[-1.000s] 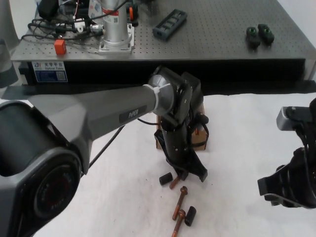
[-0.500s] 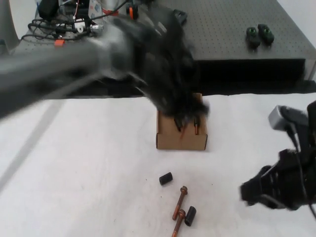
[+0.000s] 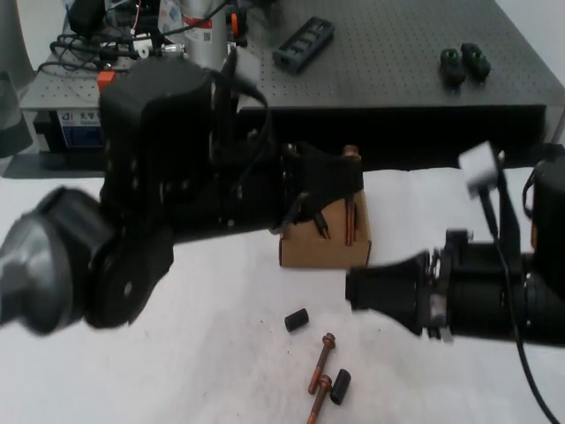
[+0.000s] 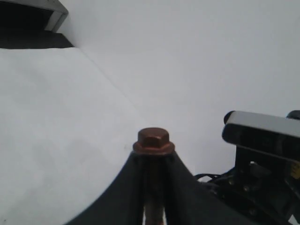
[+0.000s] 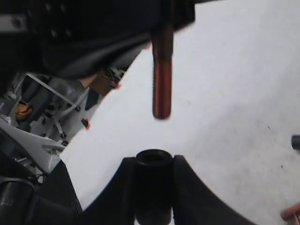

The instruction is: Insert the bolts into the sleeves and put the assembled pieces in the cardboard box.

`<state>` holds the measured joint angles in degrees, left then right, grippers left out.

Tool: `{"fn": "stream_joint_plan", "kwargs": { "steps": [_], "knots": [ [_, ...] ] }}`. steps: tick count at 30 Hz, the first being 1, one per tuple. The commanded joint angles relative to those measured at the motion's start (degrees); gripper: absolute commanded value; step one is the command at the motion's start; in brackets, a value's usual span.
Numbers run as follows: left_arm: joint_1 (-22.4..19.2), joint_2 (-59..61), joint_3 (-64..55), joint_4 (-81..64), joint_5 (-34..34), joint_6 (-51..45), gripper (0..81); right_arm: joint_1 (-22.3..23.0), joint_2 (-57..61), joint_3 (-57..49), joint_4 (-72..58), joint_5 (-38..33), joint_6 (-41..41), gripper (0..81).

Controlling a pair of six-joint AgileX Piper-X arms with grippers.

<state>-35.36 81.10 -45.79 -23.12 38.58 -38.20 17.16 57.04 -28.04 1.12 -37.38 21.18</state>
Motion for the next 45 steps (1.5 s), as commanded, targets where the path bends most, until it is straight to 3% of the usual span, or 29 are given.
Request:
{"fn": "stream_joint_plan", "kwargs": {
  "steps": [1, 16, 24, 26, 27, 28, 31, 32, 39, 45],
  "knots": [
    [0.1, -0.7, 0.5, -3.3, 0.9, -3.2, 0.6, 0.3, -0.3, -0.2, -7.5, 1.0, 2.6, 7.4],
    [0.1, -0.7, 0.5, -5.2, 3.2, -3.3, 0.6, 0.3, 1.3, -0.2, -9.8, 2.4, 2.1, 7.4],
    [0.1, -0.7, 0.5, -5.2, 6.9, -3.5, 0.2, 0.3, 1.3, -0.2, -17.9, 3.5, 2.1, 7.4],
    [0.1, -0.7, 0.5, -5.1, 8.5, -4.5, 5.6, 0.3, 1.3, -0.2, -18.7, 4.2, 1.9, 7.4],
    [0.1, -0.7, 0.5, -5.1, 8.9, -4.5, 12.5, 0.3, 1.3, -0.2, -18.9, 5.1, 1.3, 7.4],
    [0.1, -0.7, 0.5, -4.9, 8.8, -4.7, 19.8, 0.1, 1.3, -0.2, -18.9, 5.9, 0.4, 7.4],
    [0.1, -0.7, 0.5, -4.6, 5.9, -4.8, 51.9, -0.7, 1.3, -0.2, -18.8, 9.1, -2.8, 7.4],
    [0.1, -0.7, 0.5, -3.9, 3.7, -5.1, 58.1, -1.3, 1.4, -0.3, -18.8, 10.2, -4.1, 7.4],
    [0.1, -0.7, 0.7, 0.4, -7.7, 3.7, 51.7, -7.3, 8.2, -4.7, -19.6, 16.1, -14.7, 7.4],
    [0.1, -0.7, 2.3, 4.4, -17.0, 10.2, 51.5, -8.5, 23.3, -16.2, -15.5, 22.5, -16.2, 7.4]
  ]
}}
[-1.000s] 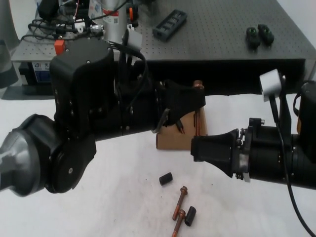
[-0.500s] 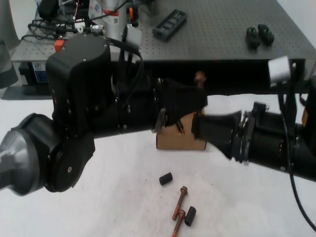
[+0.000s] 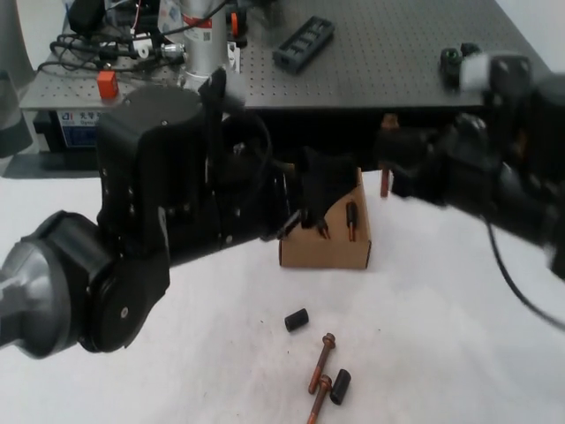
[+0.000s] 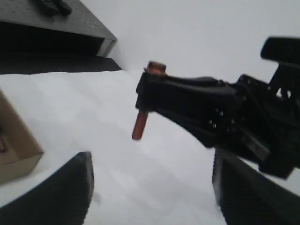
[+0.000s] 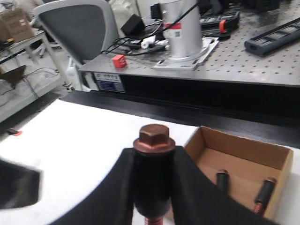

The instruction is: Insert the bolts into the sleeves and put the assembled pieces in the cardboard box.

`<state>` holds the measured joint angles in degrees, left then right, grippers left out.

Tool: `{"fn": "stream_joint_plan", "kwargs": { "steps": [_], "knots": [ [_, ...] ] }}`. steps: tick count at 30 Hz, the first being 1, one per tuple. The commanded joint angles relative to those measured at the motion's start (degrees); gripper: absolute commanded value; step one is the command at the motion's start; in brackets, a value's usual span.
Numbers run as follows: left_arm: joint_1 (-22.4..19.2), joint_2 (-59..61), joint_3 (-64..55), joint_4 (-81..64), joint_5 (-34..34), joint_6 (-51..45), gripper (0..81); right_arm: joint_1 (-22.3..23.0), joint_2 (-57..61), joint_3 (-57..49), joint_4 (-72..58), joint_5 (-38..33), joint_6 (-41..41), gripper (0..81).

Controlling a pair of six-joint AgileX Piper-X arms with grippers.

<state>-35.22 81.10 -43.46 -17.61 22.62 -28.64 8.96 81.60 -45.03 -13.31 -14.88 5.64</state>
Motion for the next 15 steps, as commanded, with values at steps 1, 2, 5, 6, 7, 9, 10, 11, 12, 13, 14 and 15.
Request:
{"fn": "stream_joint_plan", "kwargs": {
  "steps": [1, 2, 5, 6, 7, 9, 10, 11, 12, 13, 14, 15],
  "knots": [
    [-0.1, -0.7, 0.0, 1.3, -2.1, 2.3, 51.5, -0.3, 2.1, -2.1, 0.7, 0.9, -0.6, 7.4],
    [-0.1, -0.7, 0.0, 4.0, -3.3, 4.2, 51.5, -0.1, 4.9, -4.5, 2.6, 2.1, -0.6, 7.4],
    [-0.1, -0.7, 0.0, 11.4, -6.1, 9.6, 51.5, 0.6, 14.8, -14.3, 9.7, 7.4, -0.6, 7.4],
    [-0.1, -0.4, 0.0, 13.4, -6.4, 11.3, 51.5, 0.7, 18.0, -17.6, 12.6, 8.5, -0.6, 7.4],
    [-0.1, 0.1, -0.2, 14.9, -6.8, 12.7, 51.5, 0.9, 21.0, -20.8, 15.6, 9.3, -0.6, 7.4],
    [-0.1, 1.9, -1.3, 18.6, -7.0, 16.4, 51.5, 1.1, 26.2, -26.3, 20.4, 9.7, -0.6, 7.4],
    [-0.1, 3.0, -2.1, 20.3, -7.0, 18.2, 51.2, 1.1, 28.9, -29.2, 22.8, 9.8, -0.6, 7.4],
    [-0.1, 4.5, -3.6, 22.8, -7.1, 20.3, 50.2, 1.2, 30.8, -31.4, 25.3, 9.8, -0.6, 7.3],
    [-0.1, 6.3, -5.4, 25.5, -7.6, 22.4, 48.6, 1.2, 33.0, -34.0, 27.4, 9.8, -0.6, 7.3],
    [-0.1, 7.8, -7.3, 27.5, -7.9, 24.5, 47.3, 1.2, 35.0, -36.3, 29.6, 9.8, -0.6, 7.3],
    [-0.1, 9.6, -9.5, 30.2, -8.6, 27.2, 45.9, 1.2, 36.7, -38.4, 31.4, 9.8, -0.6, 7.3],
    [-0.1, 11.6, -11.8, 32.8, -8.9, 29.7, 44.9, 1.2, 38.0, -40.4, 33.7, 9.8, -0.6, 6.8]
  ]
}}
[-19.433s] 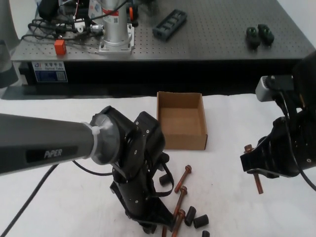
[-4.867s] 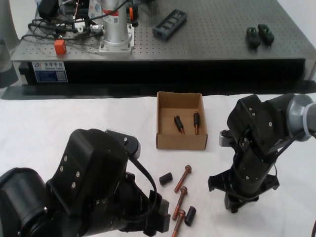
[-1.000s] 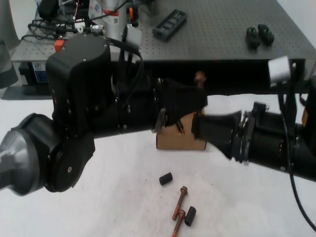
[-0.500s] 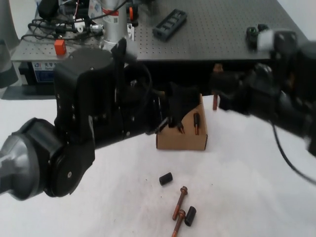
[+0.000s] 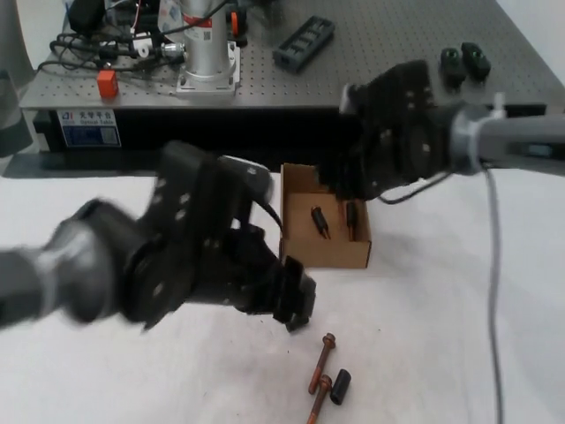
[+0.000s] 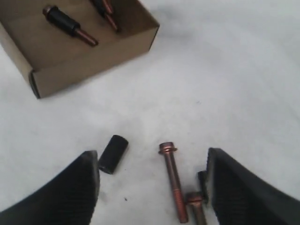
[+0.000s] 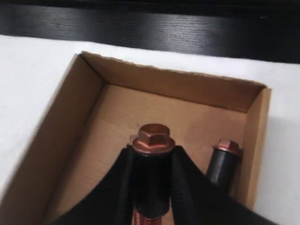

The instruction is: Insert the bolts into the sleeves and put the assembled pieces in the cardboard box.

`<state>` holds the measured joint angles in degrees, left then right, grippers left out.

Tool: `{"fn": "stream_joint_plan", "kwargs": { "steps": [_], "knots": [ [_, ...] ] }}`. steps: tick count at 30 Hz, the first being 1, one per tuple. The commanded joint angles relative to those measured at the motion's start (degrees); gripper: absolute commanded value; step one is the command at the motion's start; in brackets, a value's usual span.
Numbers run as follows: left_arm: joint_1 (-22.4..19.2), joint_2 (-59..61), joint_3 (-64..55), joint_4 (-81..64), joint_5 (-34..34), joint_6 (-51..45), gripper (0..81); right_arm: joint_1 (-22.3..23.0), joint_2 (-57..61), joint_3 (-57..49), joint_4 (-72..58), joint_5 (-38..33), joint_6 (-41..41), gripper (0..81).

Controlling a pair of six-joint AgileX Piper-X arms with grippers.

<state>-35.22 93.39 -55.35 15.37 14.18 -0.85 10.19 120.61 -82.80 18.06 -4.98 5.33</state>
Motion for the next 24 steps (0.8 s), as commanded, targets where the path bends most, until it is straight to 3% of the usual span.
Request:
{"fn": "stream_joint_plan", "kwargs": {
  "steps": [1, 3, 7, 8, 13, 18, 24],
  "knots": [
    [-0.1, 0.9, -1.8, 2.3, -1.1, 3.3, 44.5, 0.0, 0.2, -4.3, 4.5, -0.2, -0.3, 5.3],
    [-0.1, 5.0, -7.2, 7.8, -1.7, 6.5, 44.3, 0.0, 1.5, -6.6, 7.7, -2.2, -0.3, 2.4],
    [-0.1, 12.8, -18.8, 19.3, -3.0, 12.9, 44.3, -0.1, 1.4, -8.3, 10.3, -5.5, -0.3, 35.3],
    [-0.1, 14.7, -21.9, 22.5, -4.3, 14.1, 44.3, -0.1, 0.8, -8.3, 10.3, -6.4, -0.3, 39.2],
    [-0.1, 23.2, -35.1, 34.5, -7.4, 20.3, 43.8, -0.1, -3.5, -8.2, 13.2, -8.8, -0.2, 31.3],
    [-0.1, 29.3, -43.9, 43.4, -7.6, 27.7, 36.5, -0.1, -8.8, -8.2, 17.9, -9.0, -0.4, 30.5],
    [-0.1, 30.8, -46.1, 46.6, -4.9, 31.5, 40.6, -0.1, -13.1, -8.2, 19.7, -9.0, -1.1, 30.5]
  ]
}}
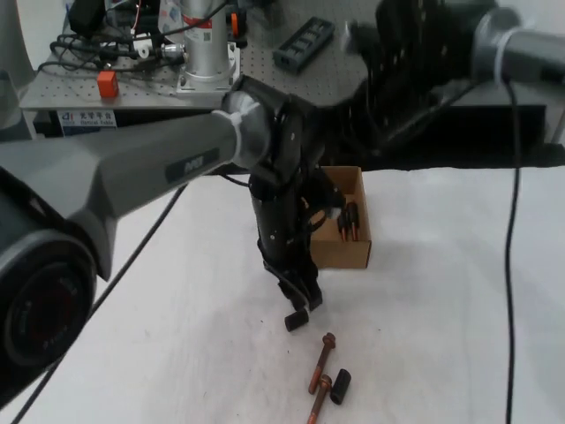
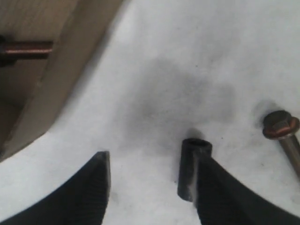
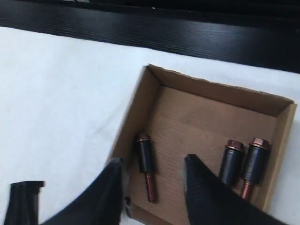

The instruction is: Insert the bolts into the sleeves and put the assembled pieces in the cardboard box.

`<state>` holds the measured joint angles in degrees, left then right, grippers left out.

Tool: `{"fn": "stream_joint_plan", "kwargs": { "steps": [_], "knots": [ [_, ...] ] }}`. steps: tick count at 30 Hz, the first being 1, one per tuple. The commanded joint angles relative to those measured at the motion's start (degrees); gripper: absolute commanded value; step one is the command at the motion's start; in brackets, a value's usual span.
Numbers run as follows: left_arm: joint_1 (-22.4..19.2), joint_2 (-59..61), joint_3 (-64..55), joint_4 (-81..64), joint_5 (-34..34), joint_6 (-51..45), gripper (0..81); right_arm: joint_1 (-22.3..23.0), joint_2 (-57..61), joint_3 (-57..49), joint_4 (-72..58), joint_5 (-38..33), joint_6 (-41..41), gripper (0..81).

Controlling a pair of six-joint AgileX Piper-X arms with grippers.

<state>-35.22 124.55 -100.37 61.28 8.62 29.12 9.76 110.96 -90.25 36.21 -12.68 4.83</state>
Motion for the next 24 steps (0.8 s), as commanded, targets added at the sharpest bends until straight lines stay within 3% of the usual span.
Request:
{"fn": "stream_joint_plan", "kwargs": {
  "steps": [1, 17, 19, 24],
  "knots": [
    [-0.3, -0.3, -1.1, 0.8, 1.8, 1.6, 41.0, 0.3, -4.0, -0.7, 2.1, -1.3, -0.6, 30.5],
    [-2.8, 4.1, -1.1, 0.9, -3.5, 5.6, 39.5, 0.3, -12.8, 13.2, -1.0, -1.3, -1.0, 30.5],
    [-2.8, 4.2, -1.1, 0.9, -4.5, 5.6, 33.7, 0.3, -14.0, 14.7, -1.0, -1.3, -1.0, 30.5],
    [-2.8, 4.2, -1.1, 2.8, -5.6, 5.6, 7.6, 0.3, -17.0, 17.5, -1.0, -1.3, -1.0, 30.5]
  ]
}}
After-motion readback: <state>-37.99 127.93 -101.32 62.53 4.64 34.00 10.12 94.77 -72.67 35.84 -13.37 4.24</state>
